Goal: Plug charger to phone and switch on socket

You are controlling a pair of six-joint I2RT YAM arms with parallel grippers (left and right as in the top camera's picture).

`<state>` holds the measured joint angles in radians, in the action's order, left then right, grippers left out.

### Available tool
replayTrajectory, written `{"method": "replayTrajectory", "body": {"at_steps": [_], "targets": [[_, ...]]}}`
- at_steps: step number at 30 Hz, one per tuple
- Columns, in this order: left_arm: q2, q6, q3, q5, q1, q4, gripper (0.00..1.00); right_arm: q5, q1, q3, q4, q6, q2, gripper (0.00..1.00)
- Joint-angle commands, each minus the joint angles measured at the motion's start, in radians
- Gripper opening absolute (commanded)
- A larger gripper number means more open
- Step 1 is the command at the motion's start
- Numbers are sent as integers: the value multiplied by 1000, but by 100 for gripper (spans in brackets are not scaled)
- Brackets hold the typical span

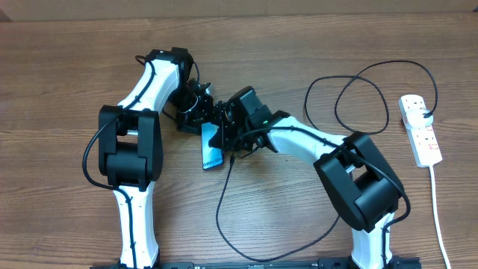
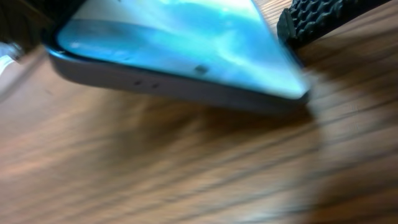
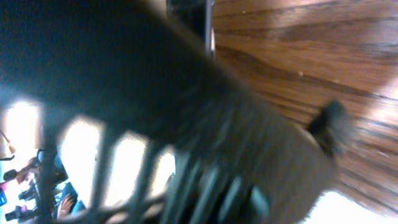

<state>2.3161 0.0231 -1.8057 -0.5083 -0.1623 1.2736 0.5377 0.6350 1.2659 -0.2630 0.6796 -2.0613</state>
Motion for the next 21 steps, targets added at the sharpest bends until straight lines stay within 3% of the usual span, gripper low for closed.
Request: {"method": "replayTrajectory", "body": {"at_steps": [1,6,11,15,21], "targets": [[8,-183,-46,-394,24,21,88,185,-72,4,8,-53,98,4],[-8,-286,-83,-743,81,24,81,375,-143,4,60,-27,118,4],[-8,-345,-84,-967,97,23,69,435,-192,4,132,48,118,4],[-8,-346,-84,-1057,92,20,57,446,-196,4,186,100,118,4],[-8,-341,-84,-1073,64,24,54,488,-173,4,263,129,118,4]]}}
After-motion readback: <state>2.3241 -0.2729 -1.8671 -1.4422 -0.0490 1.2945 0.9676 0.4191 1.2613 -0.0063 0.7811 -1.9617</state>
